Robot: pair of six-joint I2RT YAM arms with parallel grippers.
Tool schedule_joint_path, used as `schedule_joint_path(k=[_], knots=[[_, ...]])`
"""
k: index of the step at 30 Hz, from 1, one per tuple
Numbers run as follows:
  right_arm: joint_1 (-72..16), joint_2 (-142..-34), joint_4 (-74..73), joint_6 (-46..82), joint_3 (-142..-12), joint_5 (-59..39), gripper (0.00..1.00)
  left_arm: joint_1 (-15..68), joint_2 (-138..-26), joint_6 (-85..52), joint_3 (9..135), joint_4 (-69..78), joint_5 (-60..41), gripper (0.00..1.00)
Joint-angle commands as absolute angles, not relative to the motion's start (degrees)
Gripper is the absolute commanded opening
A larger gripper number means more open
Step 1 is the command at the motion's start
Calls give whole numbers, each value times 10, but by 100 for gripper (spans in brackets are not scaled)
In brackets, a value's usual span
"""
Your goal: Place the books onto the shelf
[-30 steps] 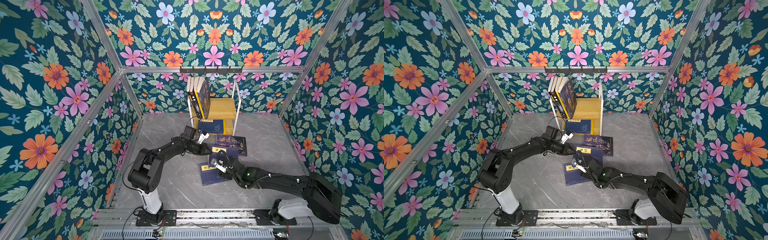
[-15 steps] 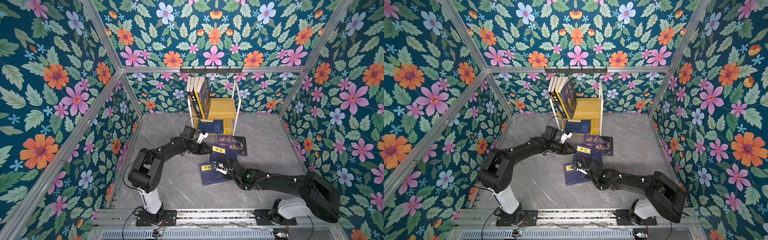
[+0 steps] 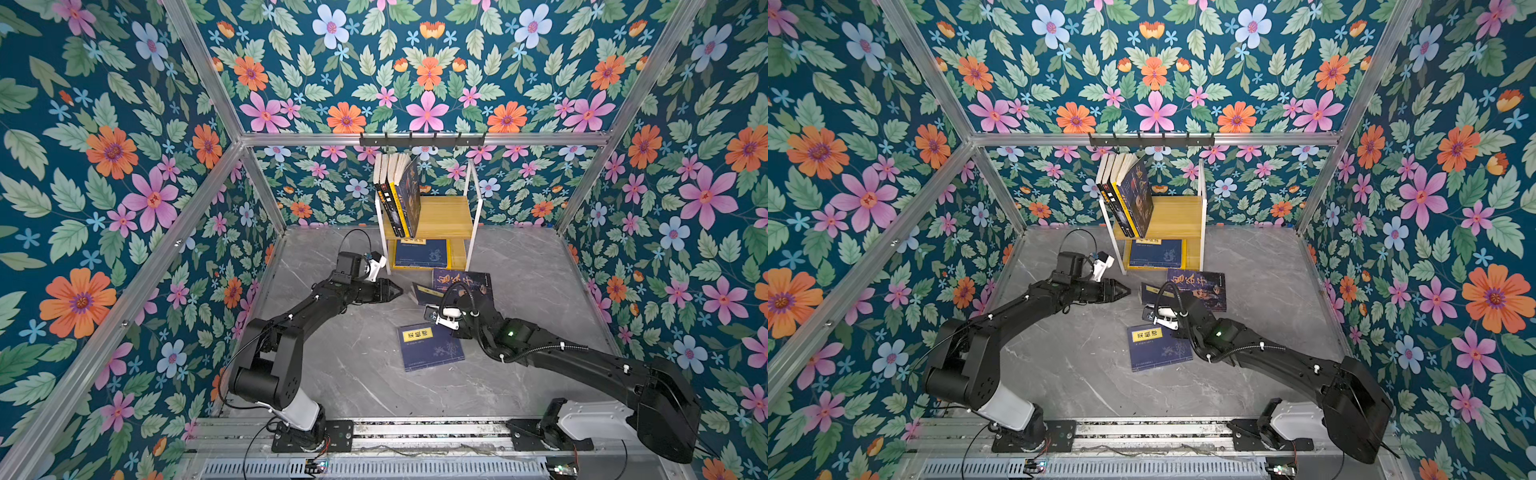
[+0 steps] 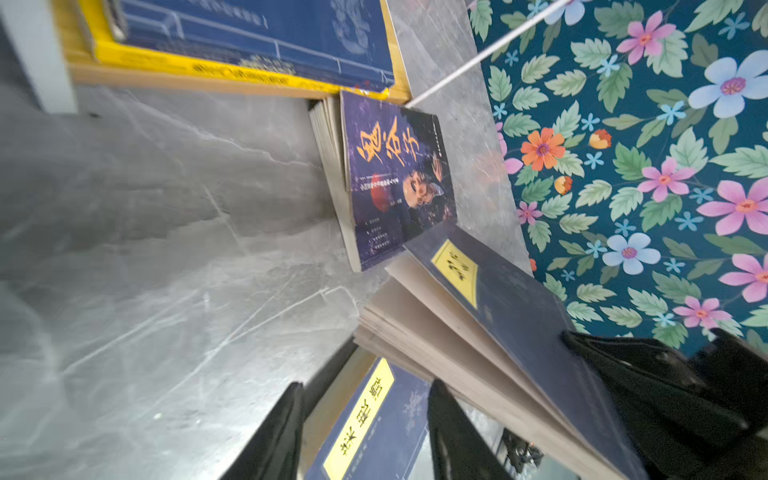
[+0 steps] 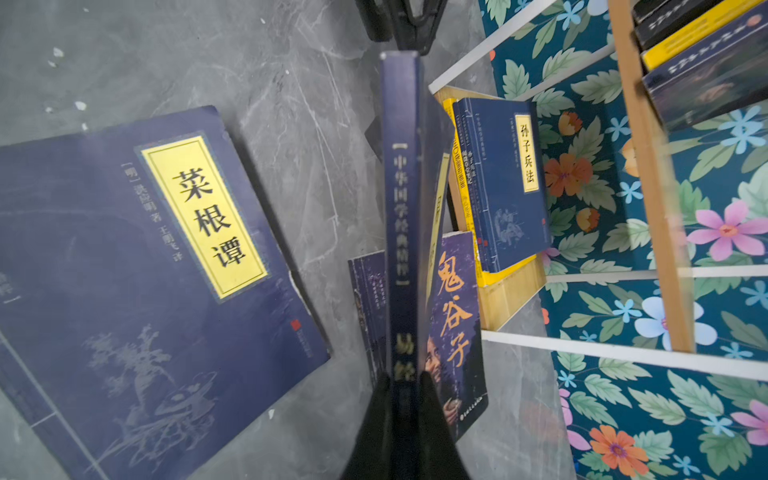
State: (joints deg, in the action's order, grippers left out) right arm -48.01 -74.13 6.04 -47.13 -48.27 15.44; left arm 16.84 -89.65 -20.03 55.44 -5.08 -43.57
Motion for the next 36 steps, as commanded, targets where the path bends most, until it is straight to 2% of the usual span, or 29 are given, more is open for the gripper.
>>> schedule_joint_path(k=[1, 7, 17, 23, 36], knots=[[-469, -762, 67, -510, -517, 132, 0, 146, -879, -154, 548, -31, -391, 54], [-454, -836, 42, -551, -589, 151, 0, 82, -844, -114, 537, -30, -339, 58], [-434, -935, -22, -613, -687, 179, 0, -11, -806, -101, 532, -18, -344, 78], [-424, -997, -80, -643, -722, 208, 0, -26, -802, -95, 532, -14, -343, 89], [-403, -1069, -147, -642, -759, 221, 0, -29, -814, -93, 541, -21, -352, 91]])
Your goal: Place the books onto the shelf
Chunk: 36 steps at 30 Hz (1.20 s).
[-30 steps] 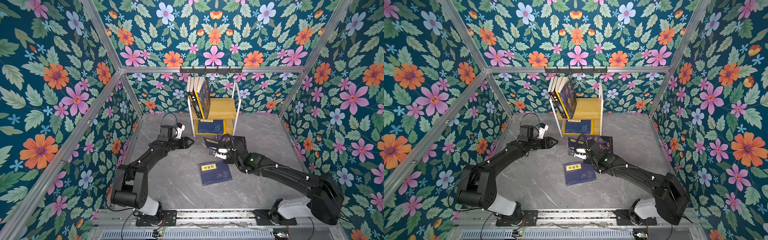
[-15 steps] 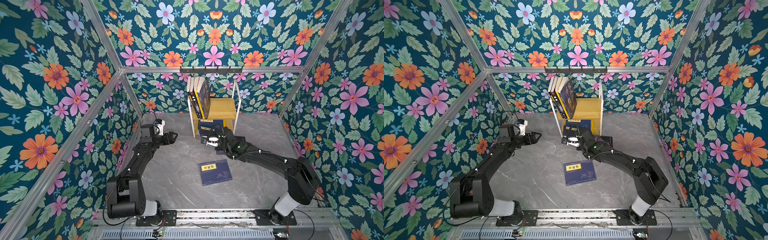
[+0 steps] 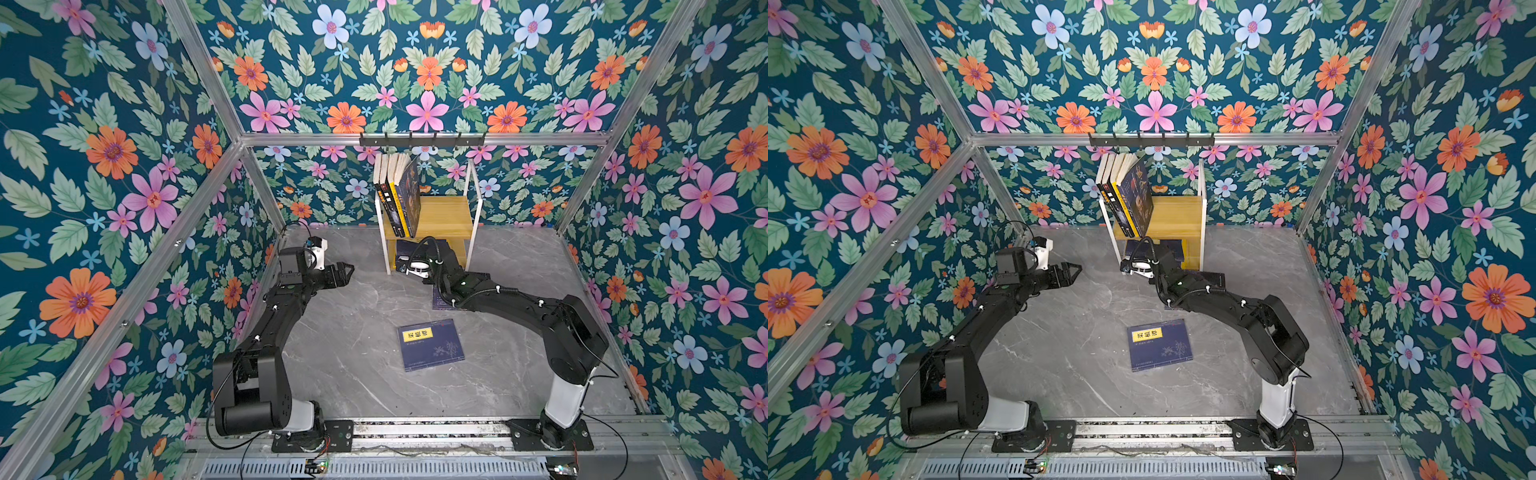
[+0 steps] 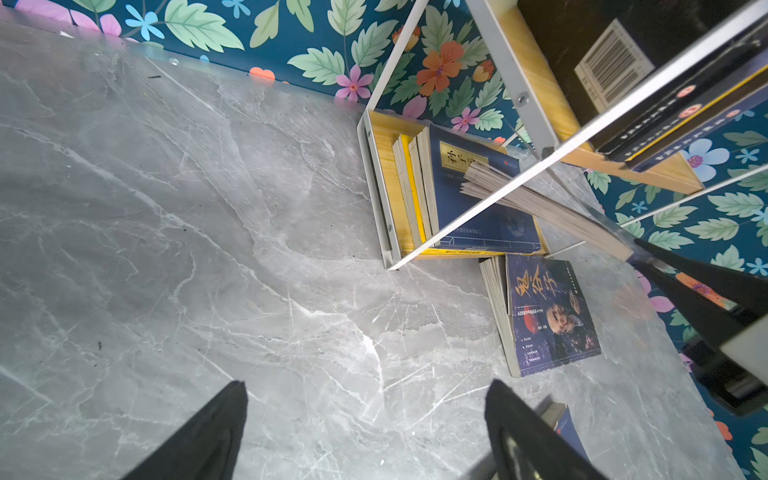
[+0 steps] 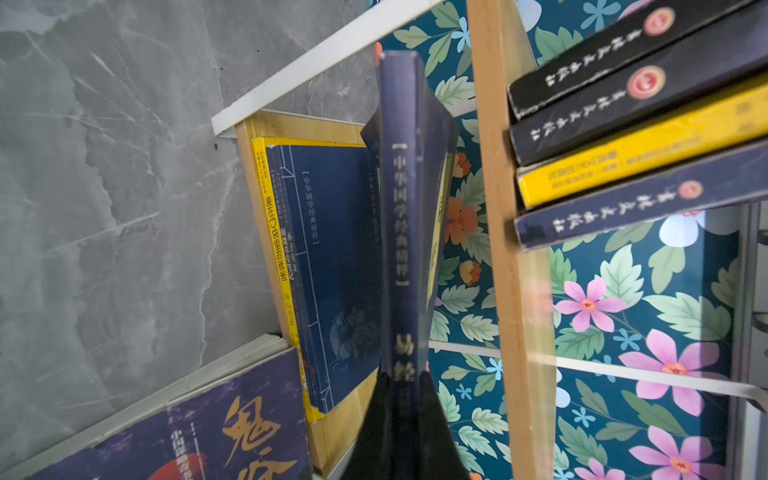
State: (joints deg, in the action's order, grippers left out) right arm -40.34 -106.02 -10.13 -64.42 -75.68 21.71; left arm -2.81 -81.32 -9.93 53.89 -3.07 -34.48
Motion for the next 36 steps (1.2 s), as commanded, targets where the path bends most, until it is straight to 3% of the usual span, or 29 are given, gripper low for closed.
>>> schedule_joint_path(k=[1, 15, 36], knots=[[-403, -1075, -140, -639, -758, 217, 0, -29, -812, -94, 540, -18, -356, 91], [-388, -1148, 12, -575, -815, 168, 0, -31, -833, -99, 553, -27, -370, 84], [-363, -1234, 60, -582, -946, 122, 0, -41, -838, -88, 560, -40, -364, 83]])
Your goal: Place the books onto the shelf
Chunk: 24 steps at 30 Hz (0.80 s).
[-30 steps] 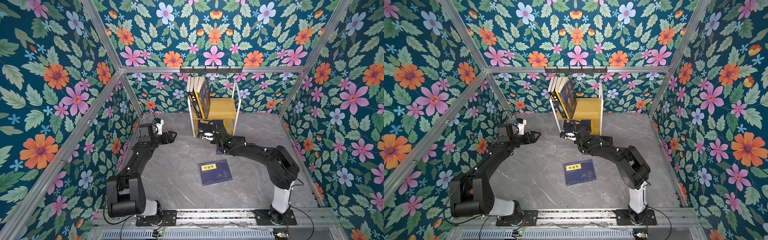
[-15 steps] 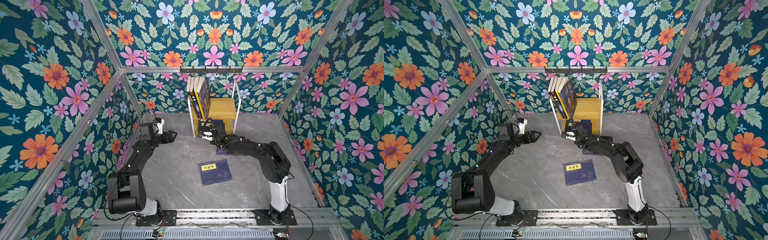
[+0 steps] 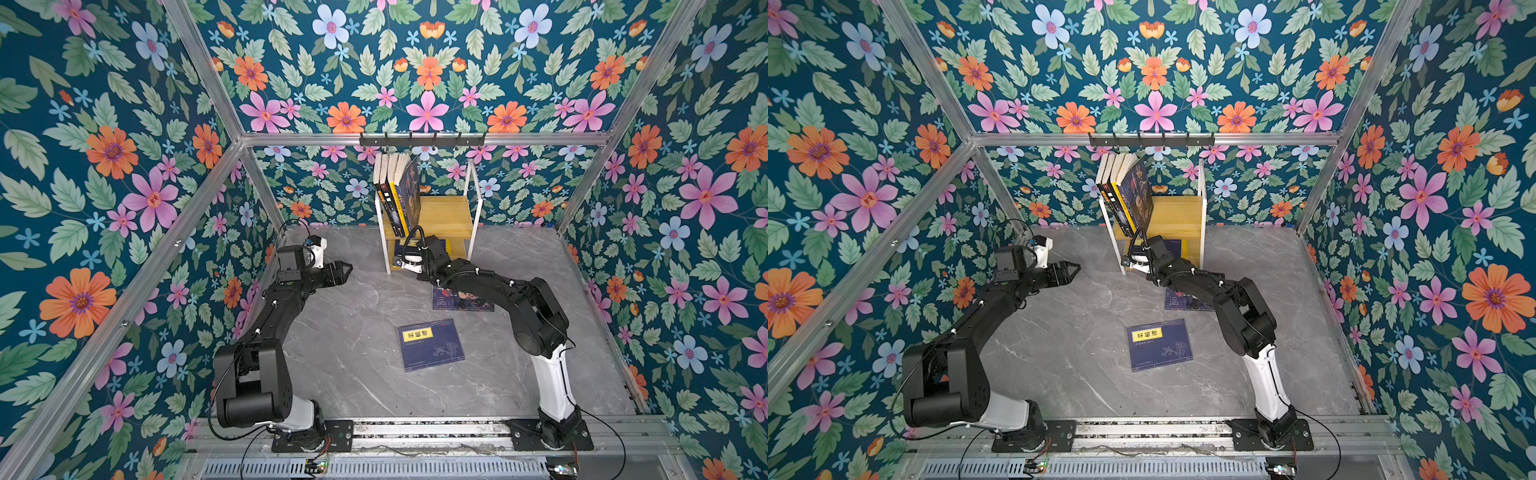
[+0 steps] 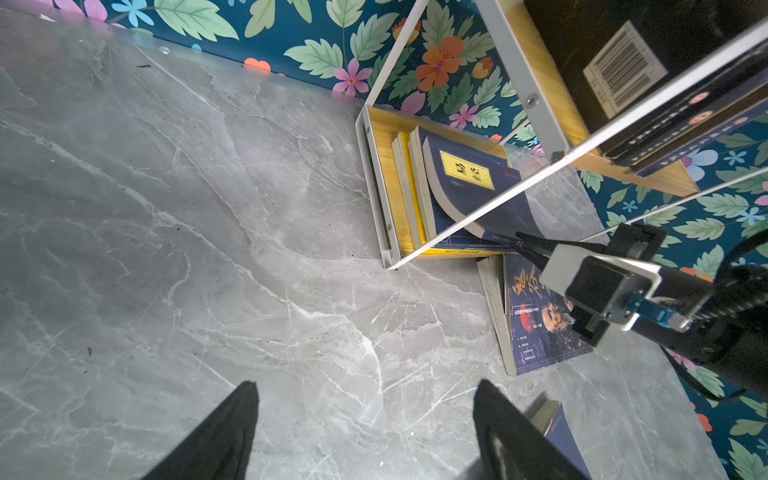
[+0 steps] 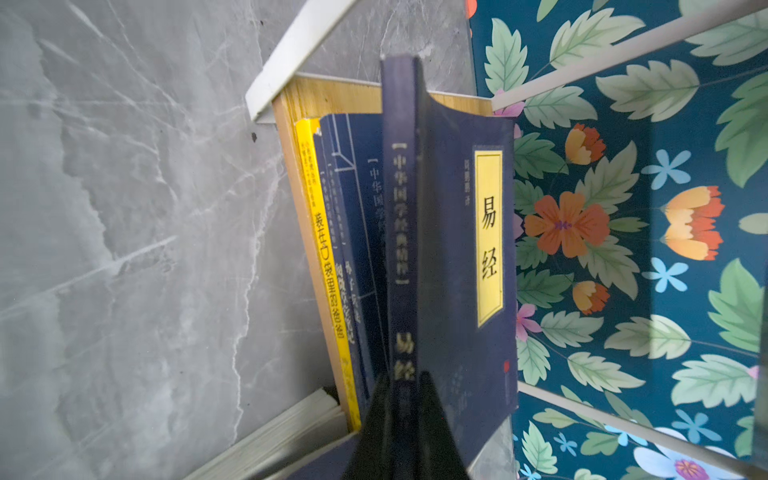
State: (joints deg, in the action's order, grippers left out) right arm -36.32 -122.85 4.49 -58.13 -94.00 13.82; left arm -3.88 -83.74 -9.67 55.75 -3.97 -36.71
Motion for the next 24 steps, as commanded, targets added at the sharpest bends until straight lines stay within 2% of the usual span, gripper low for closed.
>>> schedule_joint_path(k=[1, 3, 7, 10, 17, 24], knots=[[-363, -1234, 61, -580, -946, 120, 0, -41, -838, -88, 559, -37, -366, 82], [-363, -1232, 74, -577, -948, 112, 8, -41, -836, -89, 558, -36, -373, 82], [-362, -1219, 113, -565, -949, 92, 32, -44, -839, -89, 561, -41, -366, 82], [-362, -1204, 135, -553, -949, 69, 42, -44, -837, -94, 558, -34, -374, 82], [-350, -1200, 187, -524, -973, 22, 49, -44, -837, -101, 556, -29, -376, 81], [-342, -1225, 214, -521, -1003, 11, 50, -44, -834, -97, 555, -30, -370, 81]])
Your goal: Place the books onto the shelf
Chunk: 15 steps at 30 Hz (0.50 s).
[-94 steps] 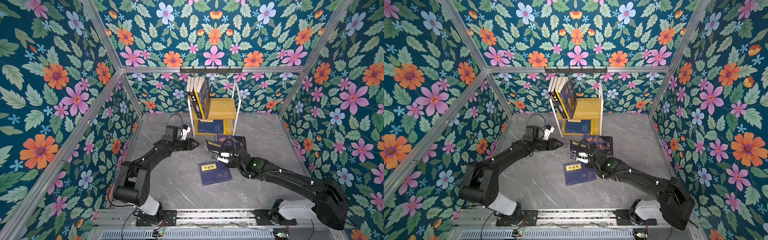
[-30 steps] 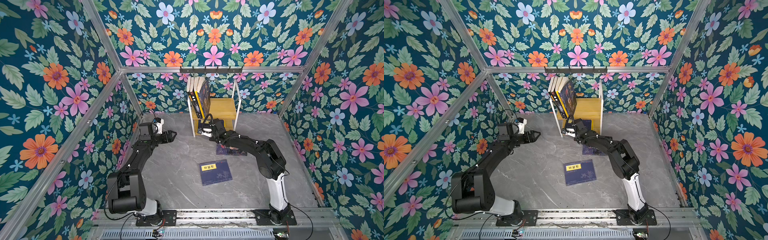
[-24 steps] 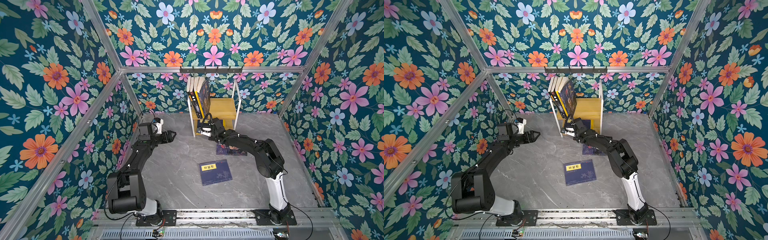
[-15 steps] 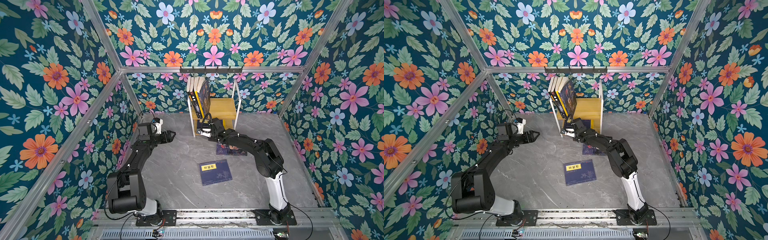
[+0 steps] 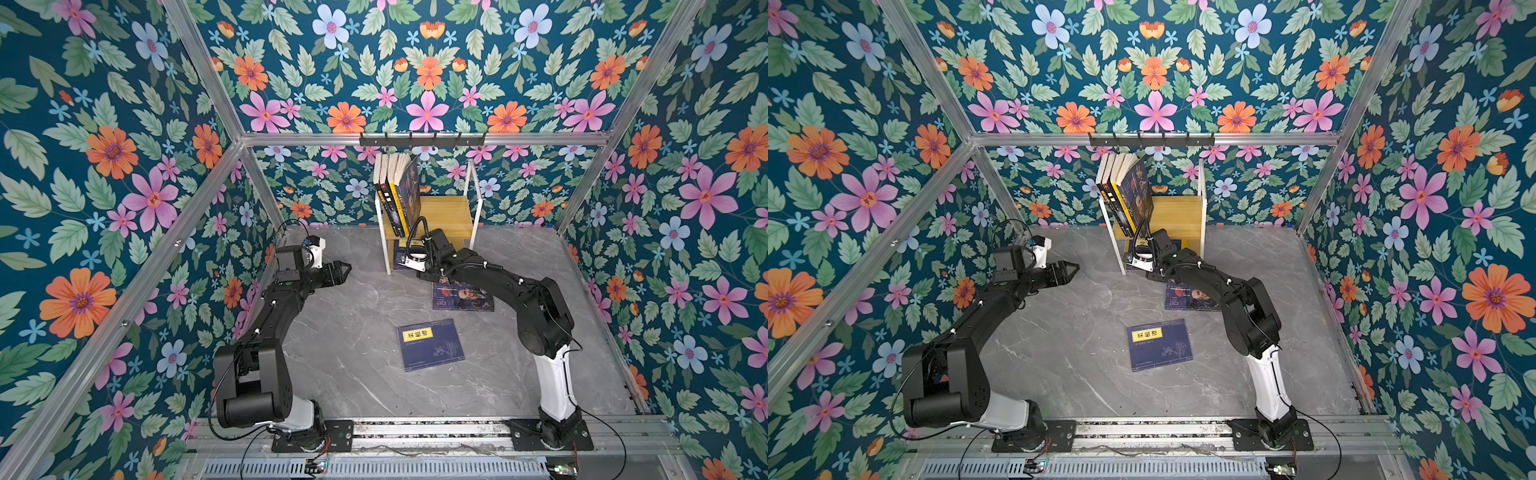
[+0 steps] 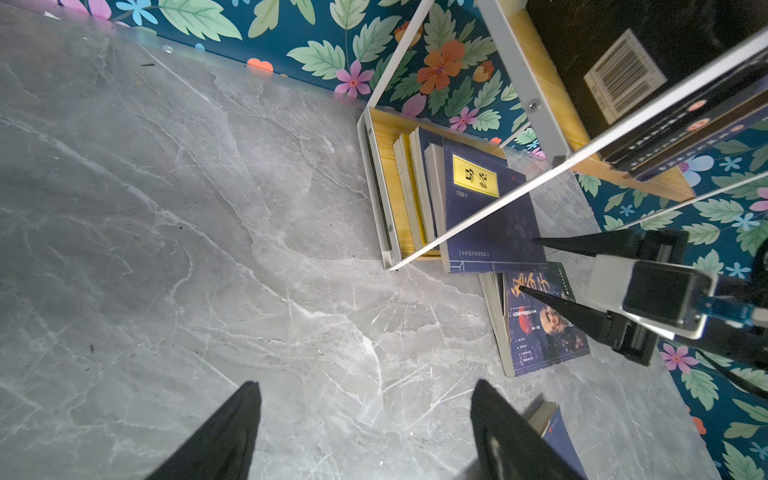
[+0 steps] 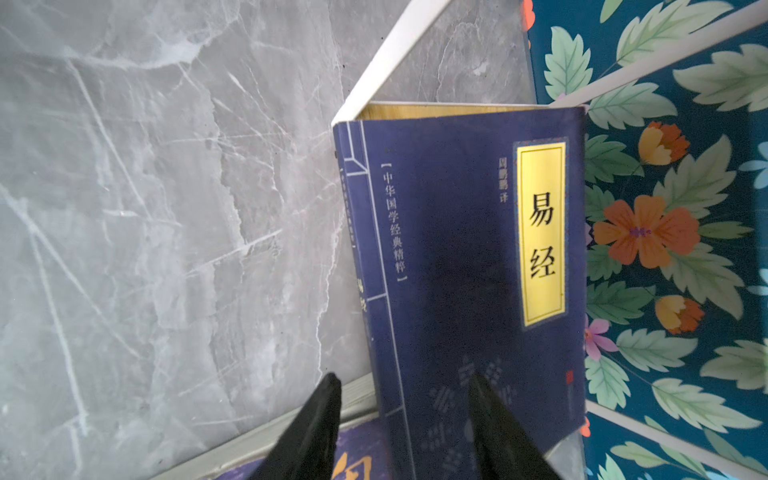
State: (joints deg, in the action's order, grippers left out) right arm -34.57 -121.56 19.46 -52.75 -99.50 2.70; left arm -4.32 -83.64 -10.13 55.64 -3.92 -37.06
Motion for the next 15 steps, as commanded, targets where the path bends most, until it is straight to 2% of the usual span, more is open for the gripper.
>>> schedule_joint_path(k=[1, 15], knots=[[-341, -1230, 214, -520, -1009, 15, 49, -44, -832, -99, 554, -28, -374, 81], [-323, -1269, 228, -530, -1057, 7, 36, -46, -833, -95, 550, -28, -363, 80]])
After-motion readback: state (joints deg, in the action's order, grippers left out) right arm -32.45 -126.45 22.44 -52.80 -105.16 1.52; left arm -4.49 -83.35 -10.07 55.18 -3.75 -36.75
